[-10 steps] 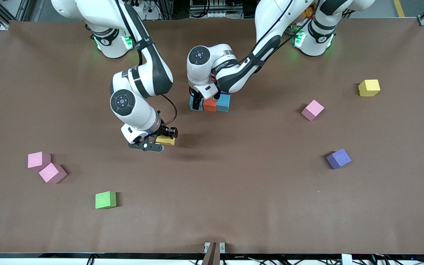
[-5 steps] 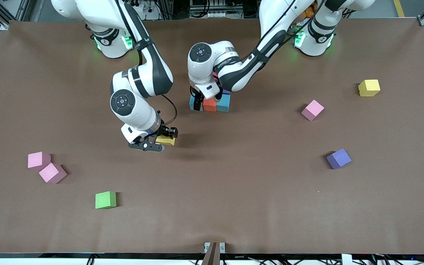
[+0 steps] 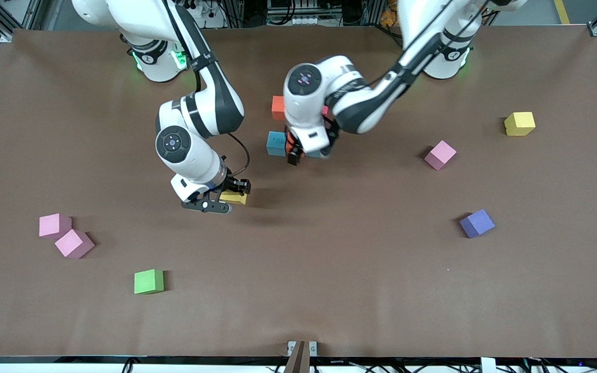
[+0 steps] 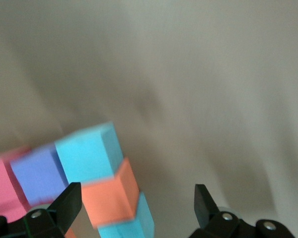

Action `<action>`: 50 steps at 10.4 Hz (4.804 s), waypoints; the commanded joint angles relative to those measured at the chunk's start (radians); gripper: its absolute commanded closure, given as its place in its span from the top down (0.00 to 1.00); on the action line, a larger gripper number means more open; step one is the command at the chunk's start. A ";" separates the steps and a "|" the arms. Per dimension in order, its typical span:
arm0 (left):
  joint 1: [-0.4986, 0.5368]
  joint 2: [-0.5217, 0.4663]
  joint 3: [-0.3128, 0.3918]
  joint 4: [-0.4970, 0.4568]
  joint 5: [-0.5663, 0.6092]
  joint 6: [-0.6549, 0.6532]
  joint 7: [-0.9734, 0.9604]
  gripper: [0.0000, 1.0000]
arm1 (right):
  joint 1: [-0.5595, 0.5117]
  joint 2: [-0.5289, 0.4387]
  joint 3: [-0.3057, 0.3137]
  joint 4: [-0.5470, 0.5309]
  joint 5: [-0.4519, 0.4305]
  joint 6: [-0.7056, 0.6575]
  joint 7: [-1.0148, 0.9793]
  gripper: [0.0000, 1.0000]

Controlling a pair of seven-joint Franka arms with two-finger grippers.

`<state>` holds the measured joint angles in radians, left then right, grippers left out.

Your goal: Form number 2 with 11 blocks

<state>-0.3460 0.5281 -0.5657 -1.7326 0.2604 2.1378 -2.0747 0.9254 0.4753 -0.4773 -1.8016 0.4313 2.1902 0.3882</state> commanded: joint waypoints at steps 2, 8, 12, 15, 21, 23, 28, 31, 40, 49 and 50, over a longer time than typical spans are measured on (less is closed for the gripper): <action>0.174 -0.228 -0.025 -0.259 0.008 -0.015 0.444 1.00 | 0.058 0.008 -0.007 -0.010 0.021 0.045 0.064 0.37; 0.439 -0.427 -0.019 -0.458 -0.075 -0.018 1.303 1.00 | 0.136 0.075 0.012 -0.022 0.020 0.164 0.072 0.36; 0.509 -0.471 0.012 -0.519 -0.075 -0.021 1.759 1.00 | 0.132 0.074 0.089 -0.100 0.018 0.273 0.074 0.36; 0.545 -0.470 0.084 -0.565 -0.076 -0.010 2.100 1.00 | 0.135 0.052 0.129 -0.134 0.018 0.281 0.135 0.36; 0.575 -0.470 0.109 -0.732 -0.075 0.139 2.230 1.00 | 0.136 -0.014 0.164 -0.236 0.004 0.335 0.172 0.36; 0.568 -0.467 0.109 -0.757 -0.073 0.152 2.254 1.00 | 0.139 -0.017 0.177 -0.251 0.001 0.350 0.222 0.35; 0.568 -0.456 0.110 -0.776 -0.053 0.171 2.412 1.00 | 0.151 -0.018 0.189 -0.269 -0.106 0.356 0.334 0.35; 0.565 -0.427 0.107 -0.776 0.061 0.231 2.424 1.00 | 0.155 -0.018 0.195 -0.269 -0.114 0.356 0.357 0.35; 0.564 -0.373 0.105 -0.815 0.132 0.353 2.423 1.00 | 0.173 -0.018 0.197 -0.323 -0.128 0.434 0.360 0.34; 0.565 -0.367 0.154 -0.831 0.132 0.378 2.424 0.95 | 0.181 -0.021 0.204 -0.337 -0.128 0.451 0.379 0.37; 0.565 -0.367 0.164 -0.831 0.134 0.378 2.426 0.95 | 0.181 -0.021 0.204 -0.337 -0.128 0.451 0.388 0.64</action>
<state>0.2173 0.1725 -0.4274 -2.5481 0.3704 2.4931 0.3375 1.0955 0.4772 -0.2787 -2.0990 0.3210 2.6268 0.7371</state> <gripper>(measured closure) 0.048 0.427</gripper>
